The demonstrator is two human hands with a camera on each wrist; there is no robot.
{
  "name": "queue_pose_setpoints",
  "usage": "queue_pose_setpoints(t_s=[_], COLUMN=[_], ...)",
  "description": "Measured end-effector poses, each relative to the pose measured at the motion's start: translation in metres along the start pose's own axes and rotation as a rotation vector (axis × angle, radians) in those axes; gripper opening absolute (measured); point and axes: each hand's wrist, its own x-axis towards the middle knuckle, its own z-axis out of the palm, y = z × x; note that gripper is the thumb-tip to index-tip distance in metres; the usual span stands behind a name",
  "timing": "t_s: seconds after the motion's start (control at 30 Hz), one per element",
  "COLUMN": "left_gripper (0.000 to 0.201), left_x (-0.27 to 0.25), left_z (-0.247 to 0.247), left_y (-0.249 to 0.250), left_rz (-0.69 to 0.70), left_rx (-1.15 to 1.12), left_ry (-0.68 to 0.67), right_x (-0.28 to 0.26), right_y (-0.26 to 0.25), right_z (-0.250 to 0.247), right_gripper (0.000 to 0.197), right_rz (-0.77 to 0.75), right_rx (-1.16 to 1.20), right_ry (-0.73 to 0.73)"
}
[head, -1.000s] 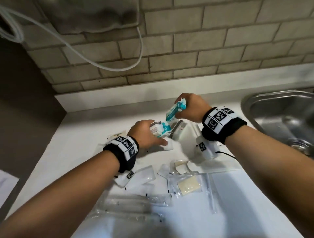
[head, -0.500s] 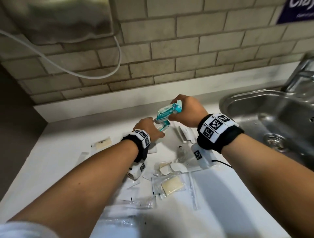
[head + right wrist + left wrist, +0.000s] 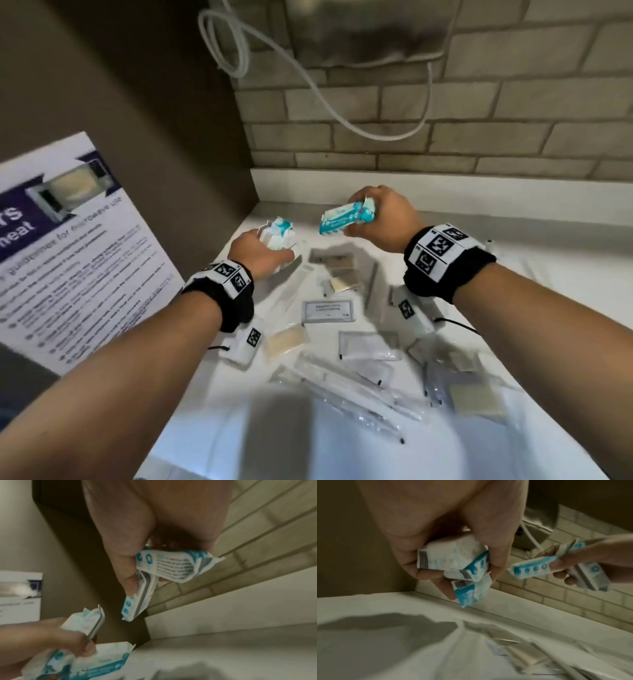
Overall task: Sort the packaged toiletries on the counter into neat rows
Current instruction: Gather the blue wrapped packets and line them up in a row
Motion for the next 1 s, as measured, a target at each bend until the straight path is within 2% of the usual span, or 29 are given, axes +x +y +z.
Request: queue_pose_setpoints(t_s=[0.13,0.2,0.3,0.4,0.53,0.63,0.7,0.8,0.9,0.93,1.0], left_gripper=[0.037,0.038,0.037,0.032,0.024,0.033,0.033,0.032,0.065,0.067,0.056], left_x=[0.007,0.014,0.026,0.037,0.049,0.061,0.063,0.062,0.071,0.071,0.063], left_z=[-0.033,-0.039,-0.044,-0.045,-0.042,-0.033,-0.029,-0.028,-0.022,-0.023,-0.031], left_y=[-0.048,-0.065,-0.085,-0.087,-0.085,-0.092,-0.093,-0.091,-0.096,-0.096,-0.093], left_rz=[-0.148,-0.185,-0.221,-0.246,-0.372,-0.396,-0.388,-0.303,-0.229,-0.211,-0.109], left_rx=[-0.009,-0.058,-0.101,-0.163,-0.377,-0.407,-0.369,-0.254,-0.275,-0.278,-0.156], left_ry=[0.056,0.041,-0.041,-0.121,-0.263,-0.312,-0.305,-0.262,-0.205,-0.201,-0.228], right_x=[0.030,0.043,0.062,0.077,0.084,0.081,0.076,0.072,0.071,0.072,0.074], right_y=[-0.028,-0.036,-0.049,-0.055,-0.060,-0.061,-0.059,-0.053,-0.046,-0.044,-0.041], right_z=[0.054,0.071,0.091,0.107,0.122,0.127,0.129,0.131,0.129,0.128,0.125], right_gripper=[0.045,0.045,0.045,0.054,0.068,0.059,0.053,0.051,0.047,0.046,0.046], right_rz=[0.003,0.021,0.058,0.098,0.145,0.175,0.179,0.161,0.151,0.141,0.127], right_rx=[-0.028,-0.053,-0.095,-0.152,-0.146,-0.125,-0.135,-0.152,-0.118,-0.115,-0.120], right_ry=[-0.182,-0.216,-0.251,-0.255,-0.250,-0.246,-0.250,-0.255,-0.268,-0.267,-0.250])
